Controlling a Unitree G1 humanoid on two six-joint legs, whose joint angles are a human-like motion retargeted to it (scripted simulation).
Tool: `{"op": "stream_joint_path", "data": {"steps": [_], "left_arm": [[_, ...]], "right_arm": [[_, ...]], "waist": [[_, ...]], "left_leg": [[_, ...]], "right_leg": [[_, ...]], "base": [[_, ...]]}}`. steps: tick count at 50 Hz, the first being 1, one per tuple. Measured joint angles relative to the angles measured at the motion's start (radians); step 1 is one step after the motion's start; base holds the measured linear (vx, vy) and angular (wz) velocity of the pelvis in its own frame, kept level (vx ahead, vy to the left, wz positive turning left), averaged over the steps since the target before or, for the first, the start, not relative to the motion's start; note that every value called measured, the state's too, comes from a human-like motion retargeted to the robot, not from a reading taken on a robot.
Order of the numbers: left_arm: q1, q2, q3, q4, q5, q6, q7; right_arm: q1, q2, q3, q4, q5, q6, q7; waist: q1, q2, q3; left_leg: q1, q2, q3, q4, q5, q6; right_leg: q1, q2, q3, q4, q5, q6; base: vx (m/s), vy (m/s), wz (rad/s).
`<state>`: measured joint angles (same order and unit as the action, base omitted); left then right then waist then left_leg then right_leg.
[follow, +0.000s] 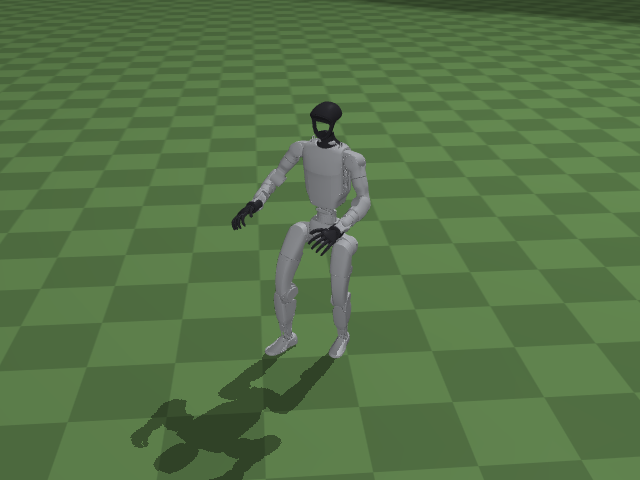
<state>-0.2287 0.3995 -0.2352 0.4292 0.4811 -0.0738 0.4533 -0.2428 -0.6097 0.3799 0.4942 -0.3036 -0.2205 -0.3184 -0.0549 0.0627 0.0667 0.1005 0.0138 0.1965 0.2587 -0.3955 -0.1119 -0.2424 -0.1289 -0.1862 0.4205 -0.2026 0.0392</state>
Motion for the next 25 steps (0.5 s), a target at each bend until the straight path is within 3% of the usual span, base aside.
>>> {"op": "stream_joint_path", "data": {"steps": [5,7,13,15,17,21,25], "left_arm": [[-0.004,-0.007,-0.009,-0.011,-0.035,-0.022,0.005],[0.011,0.002,-0.014,-0.019,-0.036,-0.027,-0.001],[0.069,0.021,-0.027,-0.043,-0.056,-0.057,-0.038],[0.094,0.019,-0.029,-0.052,-0.047,-0.065,-0.046],[0.121,0.009,-0.027,-0.053,-0.025,-0.081,-0.048],[0.155,0.005,-0.004,-0.066,0.001,-0.054,-0.036],[0.151,0.006,0.021,-0.063,0.005,-0.044,-0.031]], "right_arm": [[-0.012,0.023,-0.006,0.0,-0.023,0.03,0.002],[-0.021,0.039,-0.001,-0.003,-0.031,0.035,0.002],[-0.036,0.056,0.006,-0.004,-0.028,0.03,0.004],[-0.02,0.055,-0.001,-0.014,-0.024,0.016,0.005],[0.005,0.053,-0.008,-0.023,-0.027,-0.011,0.013],[0.031,0.04,-0.035,-0.045,-0.042,-0.001,0.001],[0.023,0.03,-0.061,-0.049,-0.051,0.015,-0.012]], "waist": [[-0.047,-0.049,0.061],[-0.05,-0.045,0.07],[-0.05,-0.025,0.037],[-0.039,-0.014,0.016],[-0.02,-0.004,-0.017],[0.011,-0.001,-0.05],[0.058,-0.019,-0.048]], "left_leg": [[0.108,-0.07,-0.109,-0.033,-0.014,-0.044],[0.143,-0.065,-0.133,-0.042,-0.013,-0.054],[0.185,-0.07,-0.213,0.03,0.032,-0.021],[0.176,-0.069,-0.231,0.096,0.087,-0.018],[0.125,-0.062,-0.216,0.225,0.164,-0.005],[-0.07,0.006,-0.126,0.602,0.328,0.007],[-0.219,0.133,0.053,0.851,0.27,0.093]], "right_leg": [[0.037,-0.019,-0.029,-0.473,0.164,0.119],[0.021,0.002,-0.051,-0.508,0.145,0.15],[0.078,0.018,0.049,-0.508,0.217,0.107],[0.116,0.0,0.02,-0.496,0.196,0.099],[0.105,-0.025,-0.008,-0.387,0.102,0.112],[0.146,-0.046,-0.058,-0.304,-0.002,0.082],[0.189,-0.064,-0.098,-0.239,-0.073,0.083]], "base": [[0.5,-0.11,1.35],[0.55,-0.14,0.78],[0.63,-0.16,0.79],[0.7,-0.17,0.74],[0.7,-0.18,0.69],[0.62,-0.23,0.81],[0.54,-0.2,0.52]]}}
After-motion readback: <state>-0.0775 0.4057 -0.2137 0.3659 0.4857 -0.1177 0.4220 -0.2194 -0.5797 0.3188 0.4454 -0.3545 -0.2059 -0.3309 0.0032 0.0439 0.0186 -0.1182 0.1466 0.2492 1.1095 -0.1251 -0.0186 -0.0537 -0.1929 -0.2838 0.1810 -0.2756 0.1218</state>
